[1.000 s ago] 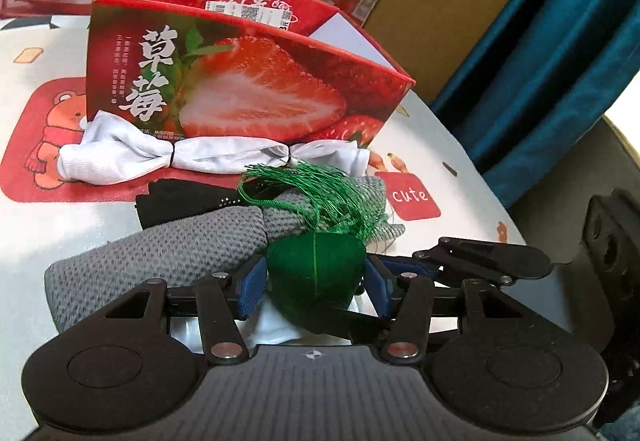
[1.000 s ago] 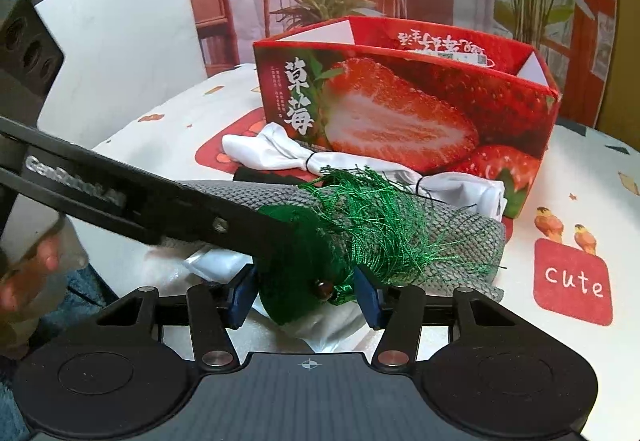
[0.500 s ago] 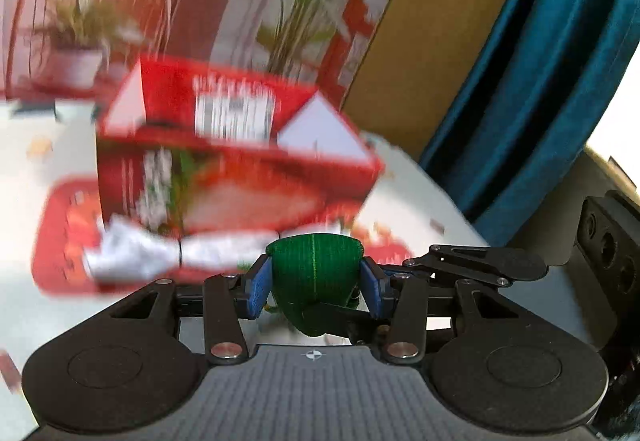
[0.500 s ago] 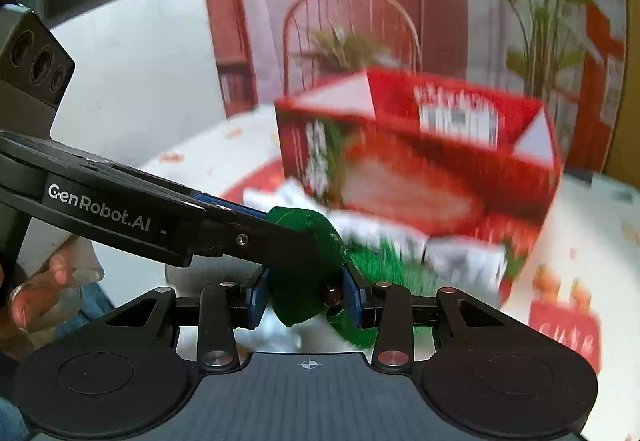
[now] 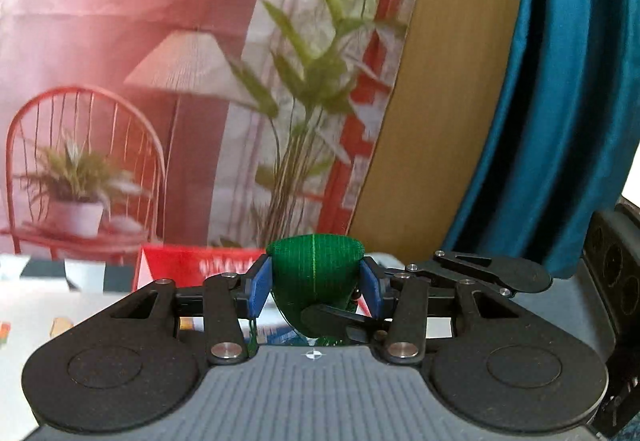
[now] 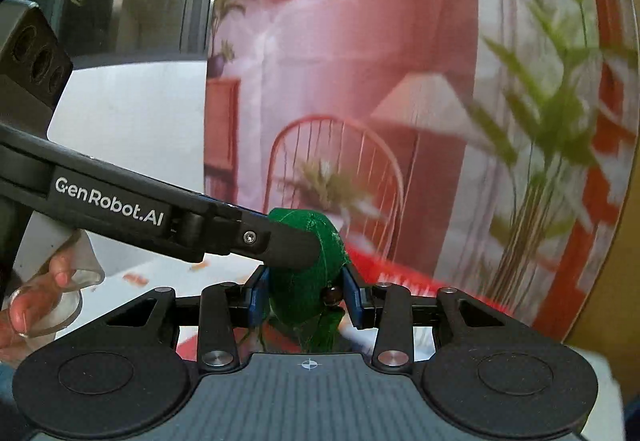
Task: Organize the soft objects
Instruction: 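Lower the green pouch into the red box and open both grippers, then move both grippers to the grey knit sleeve beside the box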
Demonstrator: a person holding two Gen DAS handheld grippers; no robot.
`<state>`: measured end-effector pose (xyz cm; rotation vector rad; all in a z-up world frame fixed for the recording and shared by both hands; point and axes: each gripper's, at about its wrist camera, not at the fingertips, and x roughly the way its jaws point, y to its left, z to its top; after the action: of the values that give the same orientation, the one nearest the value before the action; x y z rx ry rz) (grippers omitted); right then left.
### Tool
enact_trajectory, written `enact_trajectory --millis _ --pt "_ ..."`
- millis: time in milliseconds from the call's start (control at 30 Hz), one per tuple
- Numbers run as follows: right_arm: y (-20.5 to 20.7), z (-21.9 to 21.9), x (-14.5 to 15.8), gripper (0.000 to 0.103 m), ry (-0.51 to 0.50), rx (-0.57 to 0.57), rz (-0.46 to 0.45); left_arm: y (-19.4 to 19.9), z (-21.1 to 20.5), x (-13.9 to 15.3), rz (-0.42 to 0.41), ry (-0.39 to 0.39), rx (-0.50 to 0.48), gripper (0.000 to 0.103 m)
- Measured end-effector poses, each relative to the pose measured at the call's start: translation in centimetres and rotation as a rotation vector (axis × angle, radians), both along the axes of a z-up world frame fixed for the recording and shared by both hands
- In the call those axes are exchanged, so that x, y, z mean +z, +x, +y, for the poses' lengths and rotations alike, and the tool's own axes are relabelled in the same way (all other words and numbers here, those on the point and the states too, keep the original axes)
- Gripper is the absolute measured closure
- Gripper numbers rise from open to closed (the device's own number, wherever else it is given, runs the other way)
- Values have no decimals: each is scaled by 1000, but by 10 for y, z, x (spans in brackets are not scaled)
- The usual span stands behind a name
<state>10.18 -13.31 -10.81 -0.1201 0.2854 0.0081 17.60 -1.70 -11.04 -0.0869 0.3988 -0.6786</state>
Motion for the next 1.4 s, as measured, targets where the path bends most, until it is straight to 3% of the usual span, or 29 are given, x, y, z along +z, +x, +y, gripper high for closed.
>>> enact_trajectory --millis 100,267,567,867,1067,1133,1400 --pt "14 -13 11 67 -10 -5 -25 20 -8 6 10 -17 -2 53" --pt "32 -37 4 67 -29 -23 -6 48 -24 -9 75 -9 -20 53" --pt "40 -79 -54 67 54 -71 101 78 -68 -58 218 98 -45 53" --pt "38 -102 -99 67 148 -137 173 97 -88 -91 309 149 -42 52" --pt "36 -108 -108 62 170 -189 200 101 -92 -94 316 174 -9 47" --pt "35 -110 -110 60 169 -215 203 101 -89 -92 308 174 10 38" --pt "21 -112 -108 57 205 -268 178 85 -62 -82 268 169 98 37"
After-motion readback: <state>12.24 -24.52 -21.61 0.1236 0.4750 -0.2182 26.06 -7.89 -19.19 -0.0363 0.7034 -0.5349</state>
